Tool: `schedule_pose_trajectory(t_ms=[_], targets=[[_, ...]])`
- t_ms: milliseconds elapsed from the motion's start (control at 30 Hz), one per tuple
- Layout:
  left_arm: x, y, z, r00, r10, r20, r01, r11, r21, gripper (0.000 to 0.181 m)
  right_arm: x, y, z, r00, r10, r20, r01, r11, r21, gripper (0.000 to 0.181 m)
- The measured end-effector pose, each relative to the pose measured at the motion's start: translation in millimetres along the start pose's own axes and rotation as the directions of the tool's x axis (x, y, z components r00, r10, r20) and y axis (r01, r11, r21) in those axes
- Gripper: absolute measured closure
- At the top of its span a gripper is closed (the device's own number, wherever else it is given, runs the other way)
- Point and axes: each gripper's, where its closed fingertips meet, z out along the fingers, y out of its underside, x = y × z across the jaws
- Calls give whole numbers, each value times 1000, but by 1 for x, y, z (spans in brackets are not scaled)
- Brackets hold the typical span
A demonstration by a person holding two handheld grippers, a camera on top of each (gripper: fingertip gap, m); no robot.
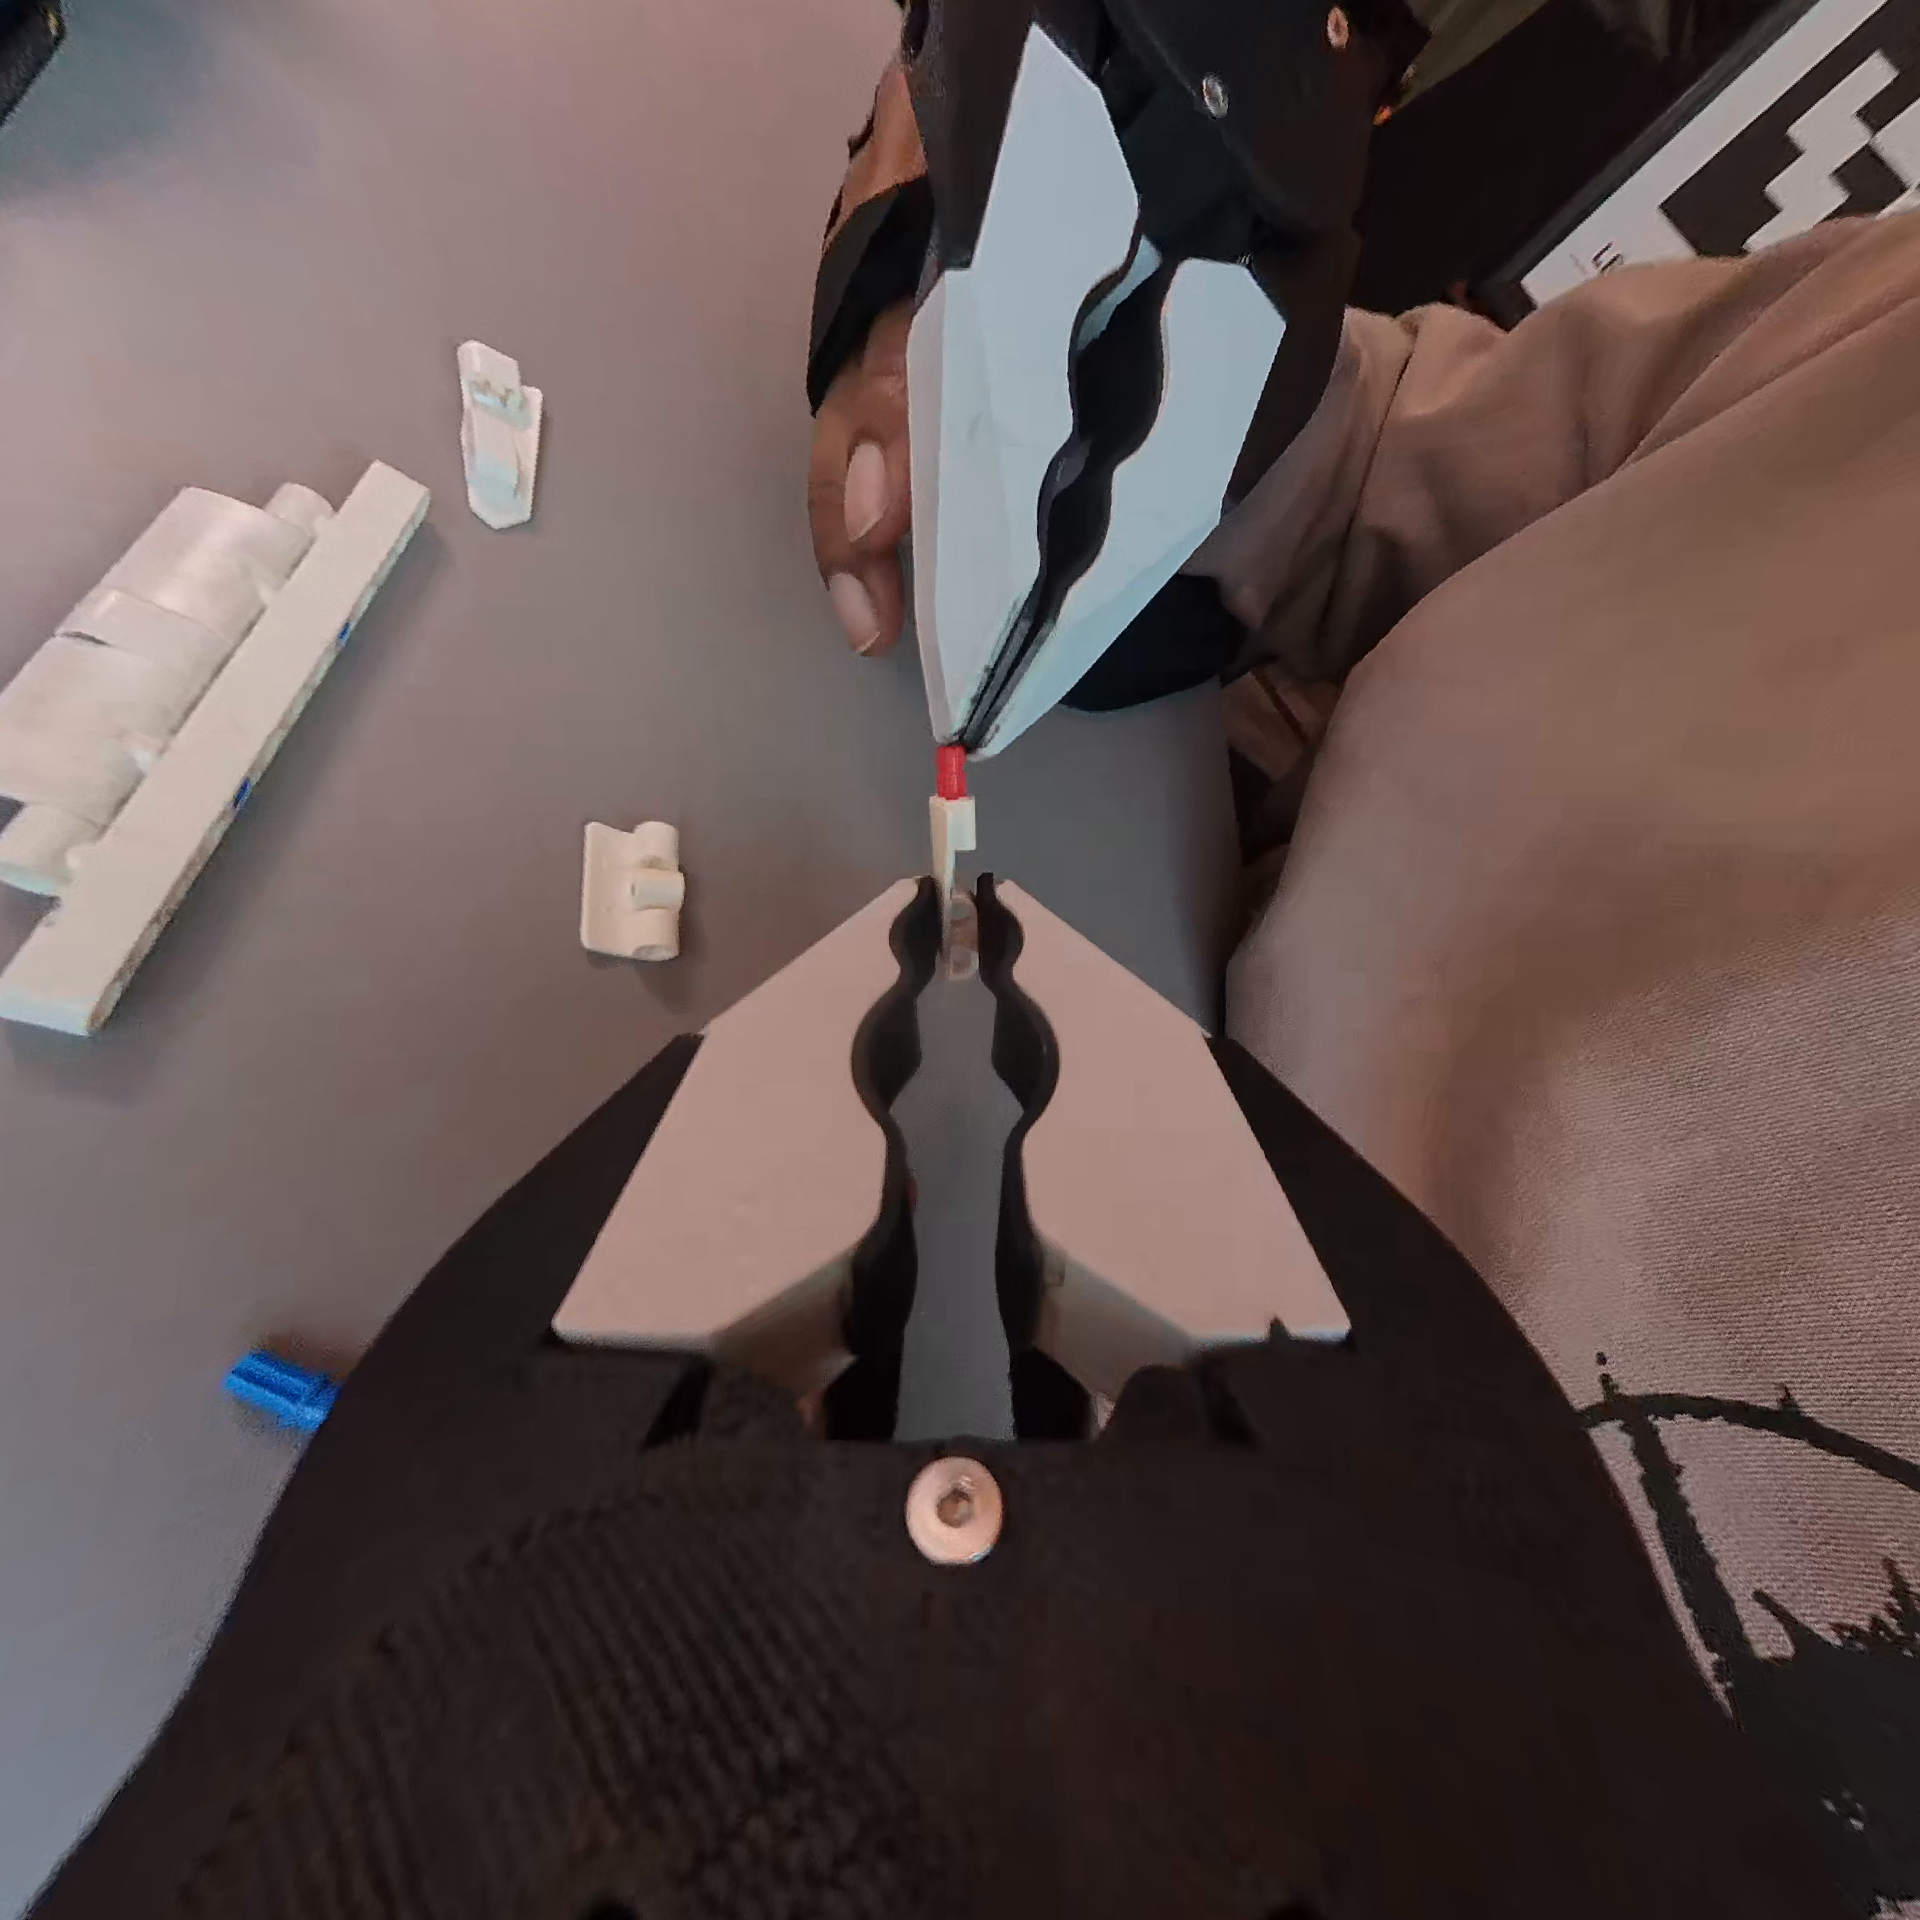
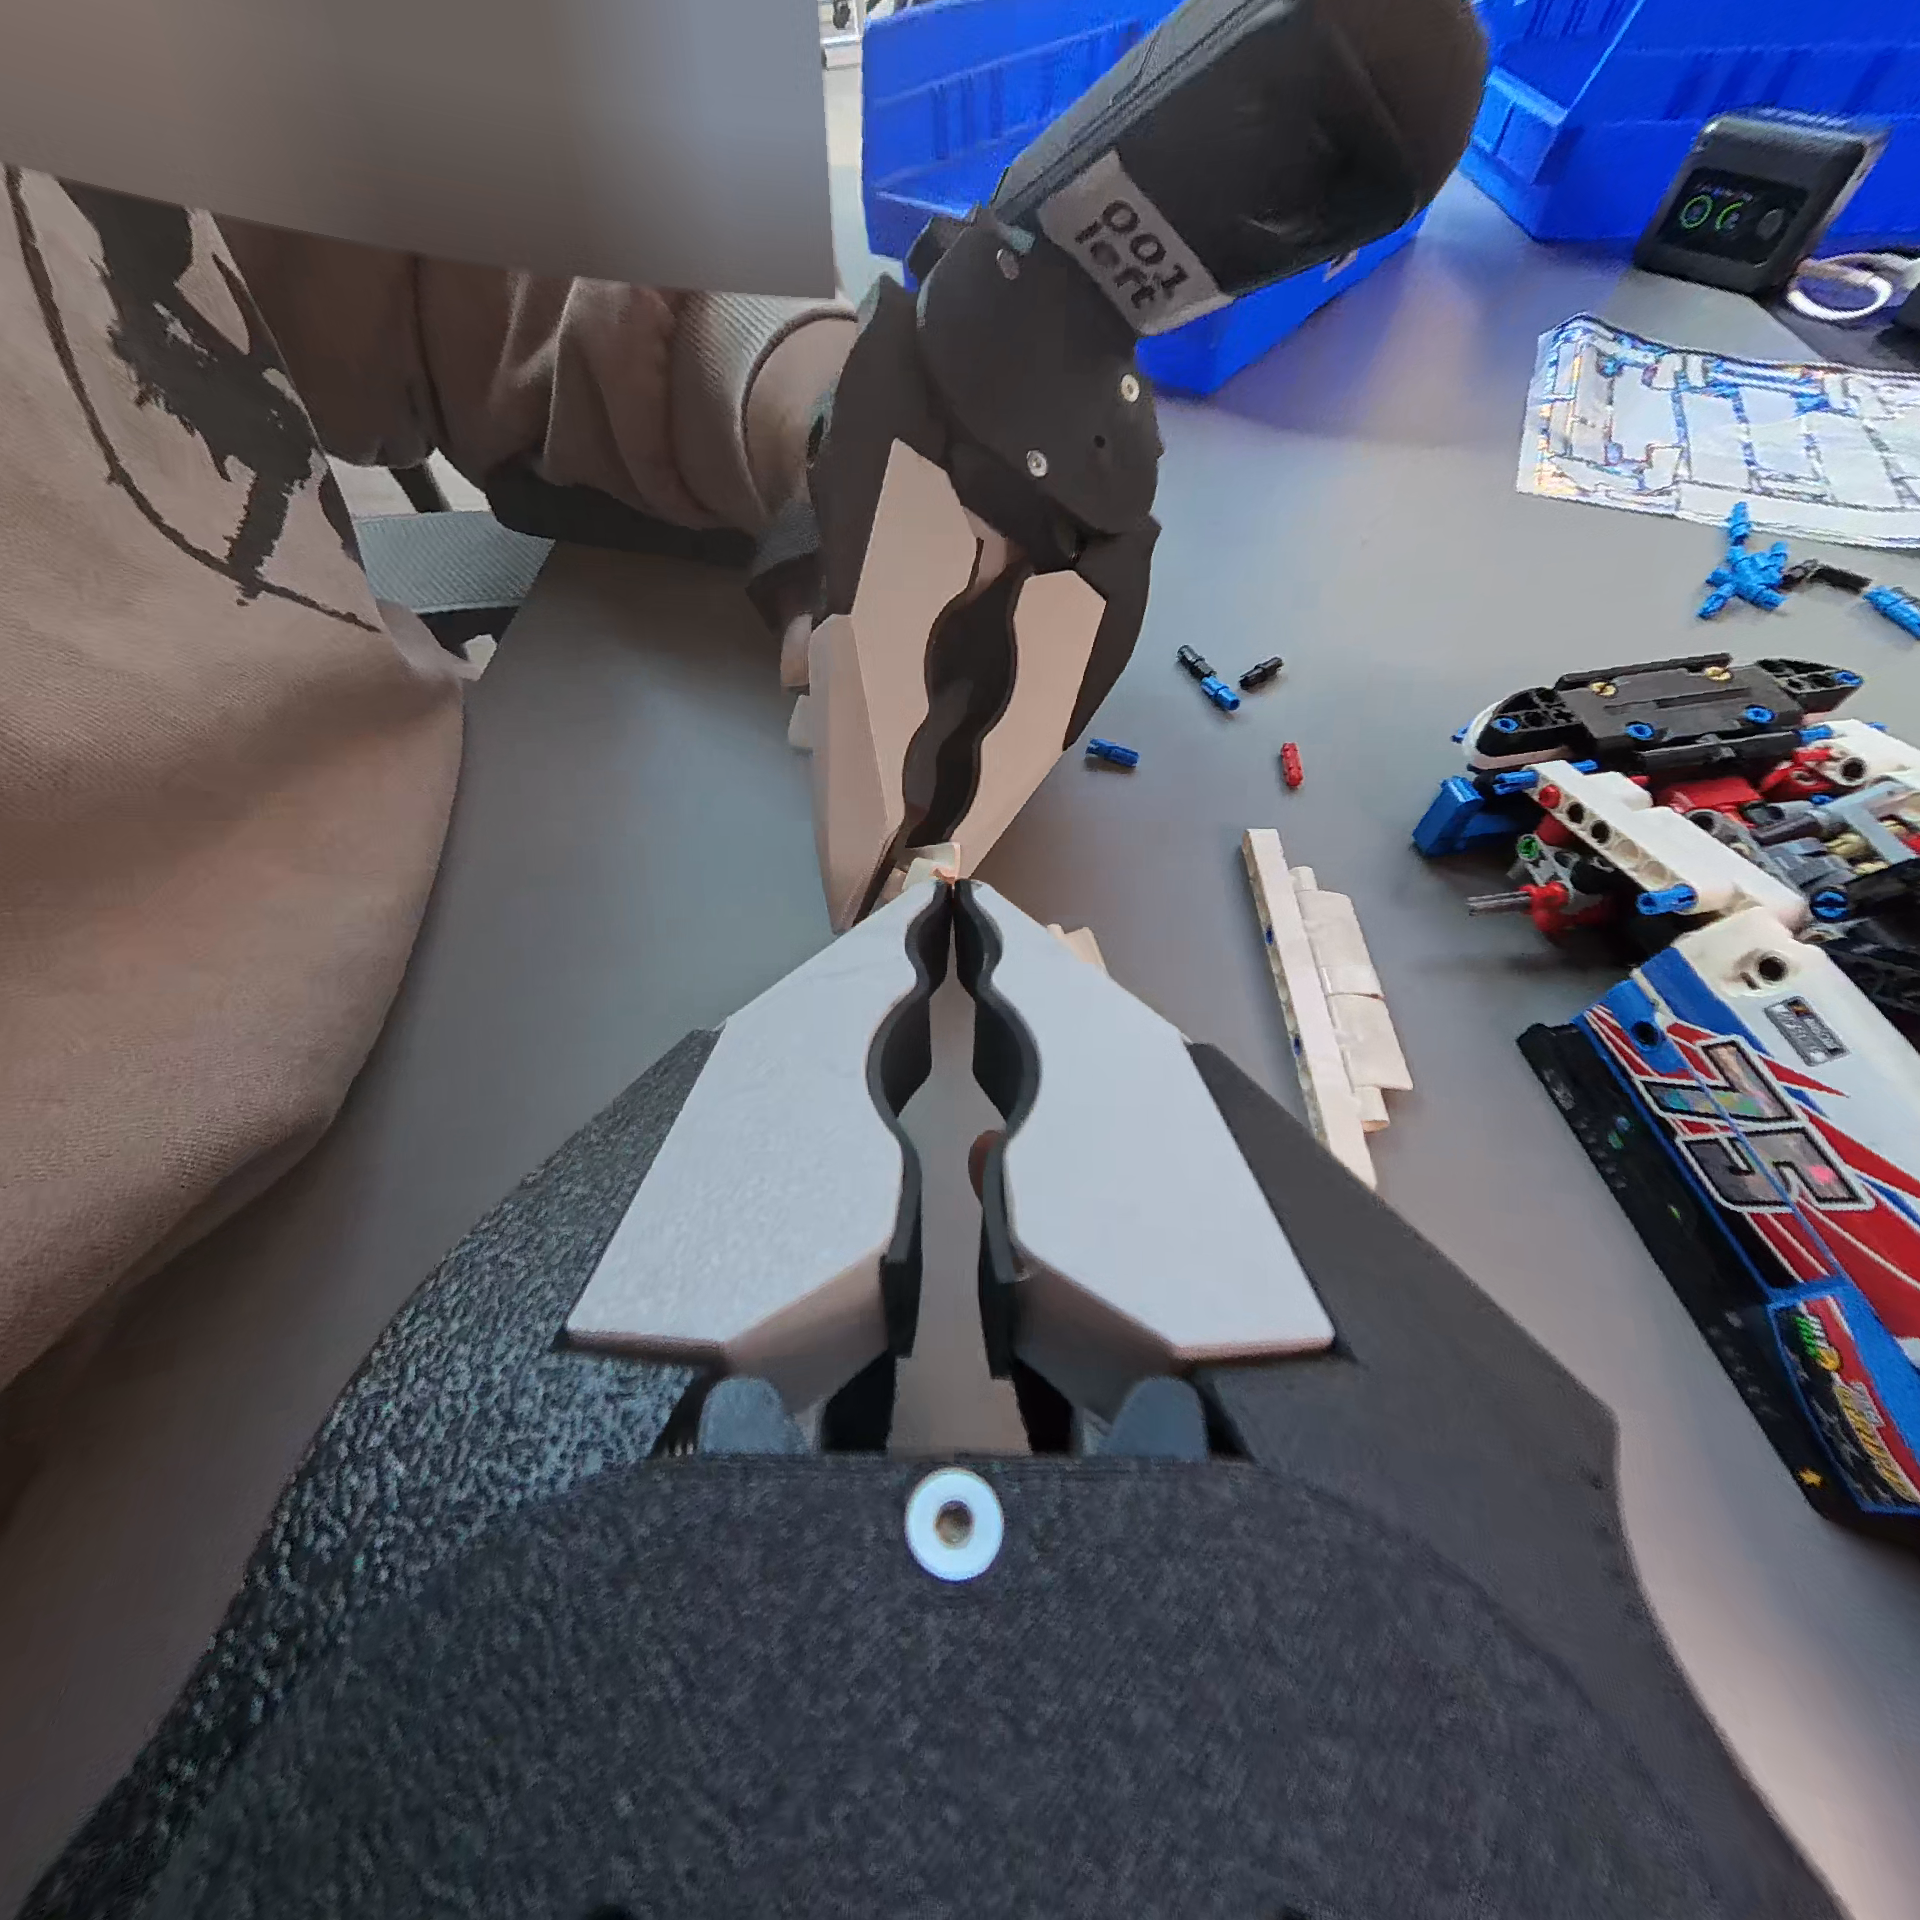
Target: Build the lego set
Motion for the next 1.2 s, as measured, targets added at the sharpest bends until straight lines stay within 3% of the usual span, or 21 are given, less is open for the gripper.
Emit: schedule_pose_trajectory(t_ms=[167,333,567,767,867,1000,1200], targets=[[-1,-22,-12,974,-191,-122,208,967,147,176,16,-8,-4,995,-7,-99,13,998,56,165],[-7,-30,-13,927,-326,-185,359,913,192,176,24,-9,1,986,-28,-162,36,998,50,164],[-7,-29,-9,930,-332,-160,358,915,187,176,26,-4,3,989,23,-143,-17,999,43,169],[0,-43,-19,934,-297,-201,343,903,259,166,37,-9,-6,951,305,-49,-295,945,144,181],[5,-44,-19,947,-264,-182,305,917,255,177,41,-9,-7,936,350,-32,-341,926,164,181],[4,-43,-18,950,-274,-152,305,917,256,177,39,-13,-5,951,304,-47,-292,941,173,181],[-9,-43,-23,948,-301,-105,319,902,292,177,43,-18,-4,968,150,-202,-121,982,148,176]])
